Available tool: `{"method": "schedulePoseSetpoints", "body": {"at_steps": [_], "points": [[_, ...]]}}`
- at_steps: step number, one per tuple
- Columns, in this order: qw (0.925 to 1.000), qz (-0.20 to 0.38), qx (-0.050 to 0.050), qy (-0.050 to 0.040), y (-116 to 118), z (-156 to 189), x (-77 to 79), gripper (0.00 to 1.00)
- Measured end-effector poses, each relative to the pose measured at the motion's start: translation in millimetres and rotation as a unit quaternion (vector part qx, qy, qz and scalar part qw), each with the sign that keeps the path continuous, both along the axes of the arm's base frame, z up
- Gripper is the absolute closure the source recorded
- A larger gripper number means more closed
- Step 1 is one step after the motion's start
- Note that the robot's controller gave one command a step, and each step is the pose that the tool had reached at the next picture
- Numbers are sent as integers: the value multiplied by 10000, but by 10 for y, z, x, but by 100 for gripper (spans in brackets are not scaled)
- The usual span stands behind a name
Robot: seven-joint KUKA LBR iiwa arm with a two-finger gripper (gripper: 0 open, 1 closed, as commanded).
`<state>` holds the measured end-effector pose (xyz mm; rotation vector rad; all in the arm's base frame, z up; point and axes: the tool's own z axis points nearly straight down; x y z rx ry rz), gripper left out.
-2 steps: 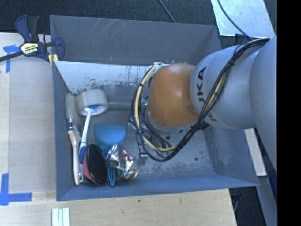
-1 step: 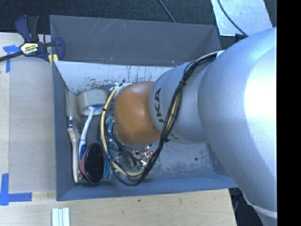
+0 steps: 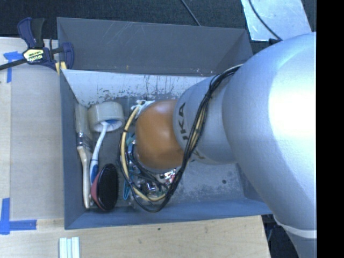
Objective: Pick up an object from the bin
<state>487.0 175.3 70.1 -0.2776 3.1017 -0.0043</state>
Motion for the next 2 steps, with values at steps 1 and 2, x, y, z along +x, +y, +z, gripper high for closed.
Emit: {"method": "schedulePoseSetpoints", "body": {"at_steps": [1, 2], "points": [[9720, 2351, -69, 28, 610, 6, 38, 100], [9720, 2350, -69, 28, 610, 6, 38, 100]]}}
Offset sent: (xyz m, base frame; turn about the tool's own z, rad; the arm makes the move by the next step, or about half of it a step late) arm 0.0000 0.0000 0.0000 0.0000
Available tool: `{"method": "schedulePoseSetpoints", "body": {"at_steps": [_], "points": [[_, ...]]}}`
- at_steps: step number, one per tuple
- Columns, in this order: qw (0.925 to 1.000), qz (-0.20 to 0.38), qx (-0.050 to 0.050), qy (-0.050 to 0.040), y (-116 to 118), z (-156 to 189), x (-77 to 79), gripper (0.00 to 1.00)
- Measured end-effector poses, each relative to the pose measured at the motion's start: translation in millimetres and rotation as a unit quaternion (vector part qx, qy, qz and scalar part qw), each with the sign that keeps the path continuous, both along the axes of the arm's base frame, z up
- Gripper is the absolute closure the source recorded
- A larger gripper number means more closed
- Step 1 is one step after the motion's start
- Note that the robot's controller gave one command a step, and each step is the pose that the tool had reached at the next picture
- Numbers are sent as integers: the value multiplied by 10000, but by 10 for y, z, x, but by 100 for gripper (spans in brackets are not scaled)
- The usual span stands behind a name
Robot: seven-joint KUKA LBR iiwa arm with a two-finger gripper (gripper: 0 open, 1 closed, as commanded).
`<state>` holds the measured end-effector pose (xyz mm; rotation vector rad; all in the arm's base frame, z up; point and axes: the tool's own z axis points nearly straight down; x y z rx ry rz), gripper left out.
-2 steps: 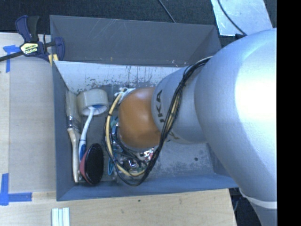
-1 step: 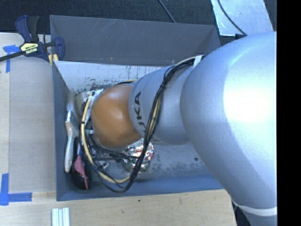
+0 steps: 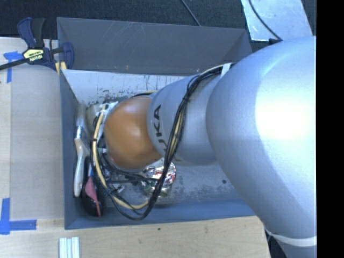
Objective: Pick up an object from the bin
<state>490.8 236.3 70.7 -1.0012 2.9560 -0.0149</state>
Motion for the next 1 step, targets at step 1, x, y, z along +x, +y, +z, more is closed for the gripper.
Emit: {"method": "schedulePoseSetpoints", "body": {"at_steps": [1], "points": [[10000, -11, 1, -1, -5, 12, -1, 100]]}}
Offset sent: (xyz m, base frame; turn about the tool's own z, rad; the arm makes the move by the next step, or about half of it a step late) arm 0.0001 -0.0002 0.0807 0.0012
